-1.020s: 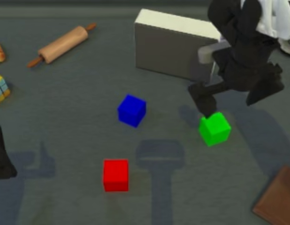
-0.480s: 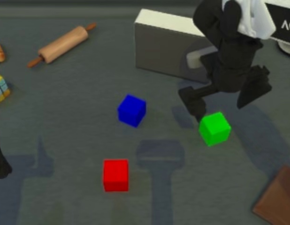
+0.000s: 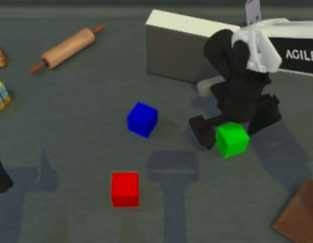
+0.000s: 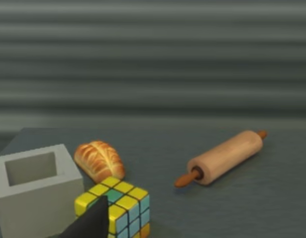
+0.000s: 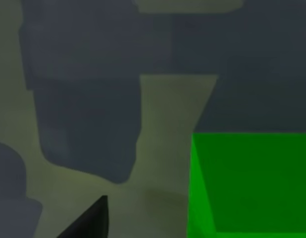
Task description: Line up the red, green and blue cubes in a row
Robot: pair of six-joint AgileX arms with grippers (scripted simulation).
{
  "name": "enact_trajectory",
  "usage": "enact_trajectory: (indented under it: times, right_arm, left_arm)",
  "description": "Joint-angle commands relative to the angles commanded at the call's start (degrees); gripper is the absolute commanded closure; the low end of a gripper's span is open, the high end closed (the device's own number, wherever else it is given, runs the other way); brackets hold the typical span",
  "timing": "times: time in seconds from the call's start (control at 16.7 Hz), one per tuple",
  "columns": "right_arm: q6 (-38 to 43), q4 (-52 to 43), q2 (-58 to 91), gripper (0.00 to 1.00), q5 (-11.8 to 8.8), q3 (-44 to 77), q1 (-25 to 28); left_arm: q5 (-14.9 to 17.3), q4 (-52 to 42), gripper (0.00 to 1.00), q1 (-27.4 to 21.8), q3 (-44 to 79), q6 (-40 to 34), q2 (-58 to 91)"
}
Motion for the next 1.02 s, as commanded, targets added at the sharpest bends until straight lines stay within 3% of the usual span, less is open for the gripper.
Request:
enact_trajectory:
  times: [0.36, 1.02]
  right_arm:
    - [0.1, 2.0, 1.0, 0.0, 0.0, -1.5, 0.1]
    - [0.1, 2.0, 1.0, 0.83, 0.0, -1.5, 0.1]
  left_arm:
    - [0.0, 0.0, 0.0, 0.0, 0.0, 0.0, 0.0]
    - [0.0, 0.0, 0.0, 0.0, 0.0, 0.0, 0.0]
